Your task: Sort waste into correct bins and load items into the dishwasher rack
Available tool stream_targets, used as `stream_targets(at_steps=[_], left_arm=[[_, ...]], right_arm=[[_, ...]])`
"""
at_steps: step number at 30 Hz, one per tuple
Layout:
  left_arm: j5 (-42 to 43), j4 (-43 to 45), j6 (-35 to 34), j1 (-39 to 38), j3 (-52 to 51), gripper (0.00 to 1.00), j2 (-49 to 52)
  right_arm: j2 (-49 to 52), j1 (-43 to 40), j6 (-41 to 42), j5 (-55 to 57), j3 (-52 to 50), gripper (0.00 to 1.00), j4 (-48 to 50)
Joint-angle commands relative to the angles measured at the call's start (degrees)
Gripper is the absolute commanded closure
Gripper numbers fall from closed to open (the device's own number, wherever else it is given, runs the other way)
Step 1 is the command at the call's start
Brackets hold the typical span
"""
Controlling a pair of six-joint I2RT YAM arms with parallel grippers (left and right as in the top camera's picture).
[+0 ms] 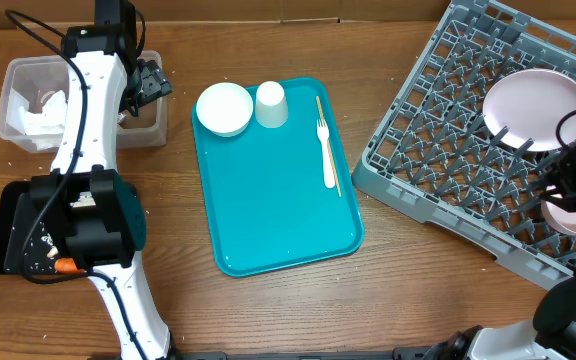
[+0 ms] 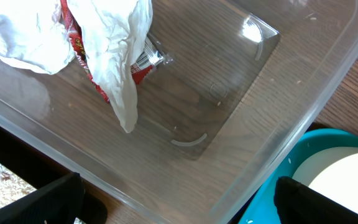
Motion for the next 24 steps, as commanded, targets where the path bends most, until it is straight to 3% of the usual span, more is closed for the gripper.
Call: stream_targets(at_steps=[1, 8, 15, 24], left_arm=[[0.22, 0.04, -1.38, 0.11, 1.25, 0.00, -0.37], [0.20, 0.04, -1.38, 0.11, 1.25, 0.00, -0.37], [0.20, 0.04, -1.38, 0.11, 1.25, 0.00, -0.37], [0.20, 0.04, -1.38, 0.11, 1.25, 0.00, -0.37]], right_arm=[[0.04, 4.74, -1.09, 0.00, -0.11, 0.71, 0.37], [0.09, 19.89, -0.20, 0.09, -4.90, 0.69, 4.33], [0.22, 34.01, 8.66, 4.22, -11.61, 0.70, 14.34], [0.92, 41.90, 13.14, 7.80, -14.45, 0.75, 17.40]])
